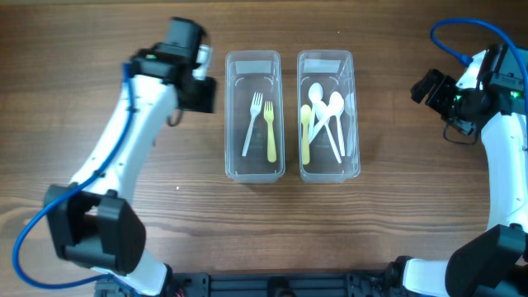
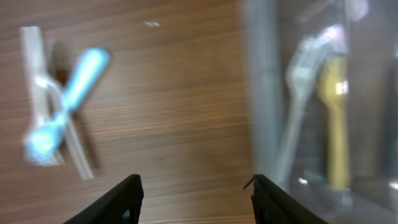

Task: Pack container
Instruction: 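Reach the left gripper to the crossed white and blue forks and grasp a white fork, then place the white fork into the left container with the left gripper, then return the left gripper to the blue fork and grasp it, then place the blue fork into the left container, then grasp the last white fork with the left gripper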

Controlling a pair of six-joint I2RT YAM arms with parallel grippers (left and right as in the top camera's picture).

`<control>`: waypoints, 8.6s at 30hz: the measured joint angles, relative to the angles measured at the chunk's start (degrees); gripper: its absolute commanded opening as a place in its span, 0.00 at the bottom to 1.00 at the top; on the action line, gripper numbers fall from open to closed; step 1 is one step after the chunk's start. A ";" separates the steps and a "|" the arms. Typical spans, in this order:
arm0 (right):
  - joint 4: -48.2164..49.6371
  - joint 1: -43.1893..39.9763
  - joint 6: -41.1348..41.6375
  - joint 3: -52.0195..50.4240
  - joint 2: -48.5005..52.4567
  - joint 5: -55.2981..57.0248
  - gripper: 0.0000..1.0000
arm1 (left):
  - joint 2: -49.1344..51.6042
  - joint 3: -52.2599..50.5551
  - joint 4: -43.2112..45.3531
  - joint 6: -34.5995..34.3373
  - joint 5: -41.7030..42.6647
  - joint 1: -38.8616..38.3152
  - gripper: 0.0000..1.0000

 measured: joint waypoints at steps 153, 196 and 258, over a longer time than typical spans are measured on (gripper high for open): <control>-4.13 0.00 0.00 0.00 0.00 0.00 1.00 | 17.33 -1.20 -4.74 14.60 9.22 18.45 0.04; -4.15 0.00 0.00 0.00 0.00 0.00 1.00 | 20.22 -4.35 11.21 7.87 1.70 19.12 0.19; -3.80 0.00 0.02 0.00 0.00 0.00 1.00 | 7.43 3.32 0.94 18.97 2.03 24.33 0.66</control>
